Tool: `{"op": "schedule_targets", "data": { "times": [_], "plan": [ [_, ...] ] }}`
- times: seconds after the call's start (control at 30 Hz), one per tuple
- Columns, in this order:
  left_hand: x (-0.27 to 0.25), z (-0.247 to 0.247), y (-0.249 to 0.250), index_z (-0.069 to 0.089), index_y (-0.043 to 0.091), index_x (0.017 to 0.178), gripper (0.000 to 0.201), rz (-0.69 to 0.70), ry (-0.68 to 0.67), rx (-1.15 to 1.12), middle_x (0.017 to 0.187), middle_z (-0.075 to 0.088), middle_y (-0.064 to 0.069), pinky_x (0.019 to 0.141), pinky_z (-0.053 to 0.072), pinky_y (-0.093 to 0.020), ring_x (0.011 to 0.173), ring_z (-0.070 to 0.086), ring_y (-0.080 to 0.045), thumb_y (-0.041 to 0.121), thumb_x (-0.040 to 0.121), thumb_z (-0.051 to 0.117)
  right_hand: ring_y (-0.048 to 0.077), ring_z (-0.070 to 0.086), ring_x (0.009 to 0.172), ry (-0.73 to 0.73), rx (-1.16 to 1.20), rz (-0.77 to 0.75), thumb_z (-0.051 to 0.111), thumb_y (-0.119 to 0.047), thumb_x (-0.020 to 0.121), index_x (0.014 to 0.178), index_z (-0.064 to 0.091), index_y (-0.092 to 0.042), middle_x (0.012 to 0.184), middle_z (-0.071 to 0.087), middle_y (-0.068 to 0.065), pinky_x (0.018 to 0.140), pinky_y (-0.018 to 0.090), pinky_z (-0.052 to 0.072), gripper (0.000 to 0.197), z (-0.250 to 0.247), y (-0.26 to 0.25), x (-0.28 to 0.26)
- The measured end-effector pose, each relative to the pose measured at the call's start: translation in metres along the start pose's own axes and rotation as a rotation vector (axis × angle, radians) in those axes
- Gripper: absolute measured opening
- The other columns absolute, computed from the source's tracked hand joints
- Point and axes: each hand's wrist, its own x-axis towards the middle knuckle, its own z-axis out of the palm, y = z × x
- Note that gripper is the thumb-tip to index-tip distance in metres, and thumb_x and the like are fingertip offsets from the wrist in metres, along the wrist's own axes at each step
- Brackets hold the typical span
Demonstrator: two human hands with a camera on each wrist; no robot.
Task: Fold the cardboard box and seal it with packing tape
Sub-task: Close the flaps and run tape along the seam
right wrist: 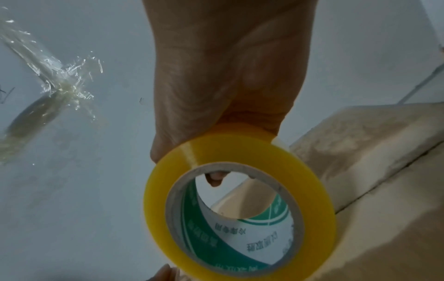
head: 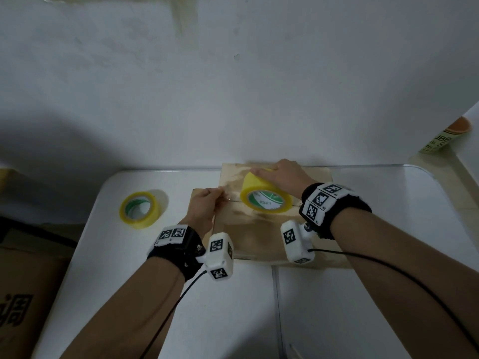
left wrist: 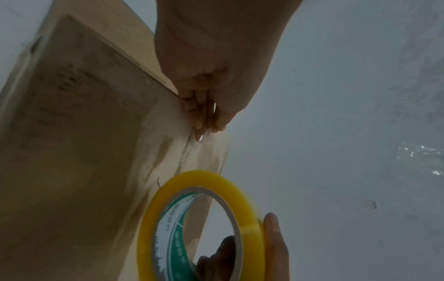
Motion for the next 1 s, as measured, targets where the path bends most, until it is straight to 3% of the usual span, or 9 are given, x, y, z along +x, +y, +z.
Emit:
{"op": "schedule_targets", "data": {
  "times": [0.1, 0.23, 0.33, 0.43, 0.5, 0.6, 0.7, 0.87, 1.0],
  "plan": [
    [-0.001, -0.001, -0.005, 0.063, 0.008, 0.073, 0.02, 0.061, 0.069, 0.048, 0.076, 0.066, -0.006, 0.071, 0.049, -0.026, 0.076, 0.059, -0.018, 0.011, 0.093, 0.06, 0.022, 0.058, 0.076, -0.004, -0.04, -0.004, 0.052, -0.072, 0.078, 0.074, 0.056, -0.016, 0.074, 0.057, -0.001, 0.065, 0.028, 0.039, 0.056, 0.004, -0.001, 0.002],
    [-0.003, 0.004, -0.007, 0.066, 0.01, 0.073, 0.021, 0.122, 0.141, 0.105, 0.074, 0.068, -0.004, 0.078, 0.053, -0.033, 0.075, 0.062, -0.017, 0.018, 0.092, 0.061, 0.025, 0.059, 0.078, 0.003, -0.076, 0.008, 0.051, -0.073, 0.078, 0.078, 0.055, -0.013, 0.074, 0.055, 0.0, 0.066, 0.03, 0.041, 0.06, 0.006, -0.007, 0.002],
    [-0.005, 0.003, -0.006, 0.065, 0.013, 0.075, 0.019, 0.164, 0.172, 0.159, 0.074, 0.069, -0.003, 0.077, 0.054, -0.037, 0.074, 0.064, -0.019, 0.022, 0.091, 0.059, 0.026, 0.061, 0.078, 0.014, -0.098, -0.008, 0.05, -0.069, 0.081, 0.077, 0.057, -0.01, 0.076, 0.058, 0.004, 0.067, 0.032, 0.046, 0.06, 0.006, -0.013, 0.0],
    [0.001, -0.023, 0.014, 0.057, 0.017, 0.075, 0.018, 0.26, 0.342, 0.171, 0.074, 0.066, -0.003, 0.074, 0.051, -0.038, 0.077, 0.064, -0.025, 0.024, 0.091, 0.057, 0.026, 0.06, 0.082, 0.019, -0.24, -0.032, 0.047, -0.067, 0.084, 0.087, 0.064, -0.007, 0.088, 0.062, 0.008, 0.072, 0.033, 0.048, 0.062, 0.006, -0.016, -0.003],
    [0.004, -0.043, 0.035, 0.056, 0.014, 0.077, 0.018, 0.279, 0.287, 0.142, 0.074, 0.063, -0.004, 0.07, 0.05, -0.03, 0.072, 0.062, -0.018, 0.019, 0.094, 0.056, 0.027, 0.059, 0.084, 0.026, -0.313, -0.033, 0.047, -0.065, 0.085, 0.09, 0.063, -0.007, 0.094, 0.063, 0.009, 0.072, 0.032, 0.048, 0.061, 0.005, -0.021, -0.001],
    [0.004, -0.059, 0.052, 0.058, 0.01, 0.083, 0.015, 0.205, 0.138, 0.103, 0.079, 0.062, -0.005, 0.073, 0.051, -0.024, 0.074, 0.063, -0.014, 0.018, 0.095, 0.055, 0.026, 0.057, 0.083, 0.005, -0.37, -0.022, 0.048, -0.064, 0.084, 0.094, 0.06, -0.01, 0.096, 0.061, 0.008, 0.071, 0.031, 0.046, 0.056, 0.006, -0.035, 0.003],
    [0.005, -0.063, 0.036, 0.056, 0.011, 0.08, 0.017, 0.124, 0.142, 0.011, 0.078, 0.06, -0.004, 0.071, 0.052, -0.023, 0.074, 0.062, -0.014, 0.02, 0.093, 0.062, 0.028, 0.059, 0.091, 0.0, -0.42, -0.009, 0.048, -0.067, 0.083, 0.102, 0.061, -0.013, 0.102, 0.062, 0.007, 0.074, 0.031, 0.044, 0.059, 0.011, -0.043, 0.005],
    [0.01, -0.058, -0.006, 0.057, 0.013, 0.08, 0.013, -0.006, 0.168, -0.092, 0.079, 0.06, -0.005, 0.068, 0.048, -0.021, 0.072, 0.059, -0.012, 0.011, 0.092, 0.061, 0.027, 0.062, 0.087, -0.06, -0.409, 0.009, 0.054, -0.073, 0.075, 0.085, 0.055, -0.014, 0.09, 0.061, 0.006, 0.07, 0.03, 0.046, 0.06, 0.009, -0.043, 0.006],
    [0.012, -0.048, -0.019, 0.06, 0.012, 0.078, 0.014, -0.04, 0.175, -0.141, 0.076, 0.061, -0.005, 0.071, 0.048, -0.022, 0.07, 0.057, -0.013, 0.012, 0.092, 0.062, 0.029, 0.062, 0.084, -0.055, -0.368, 0.017, 0.057, -0.062, 0.08, 0.075, 0.054, -0.013, 0.087, 0.06, 0.007, 0.067, 0.03, 0.045, 0.049, 0.006, -0.04, 0.009]
  ]
}}
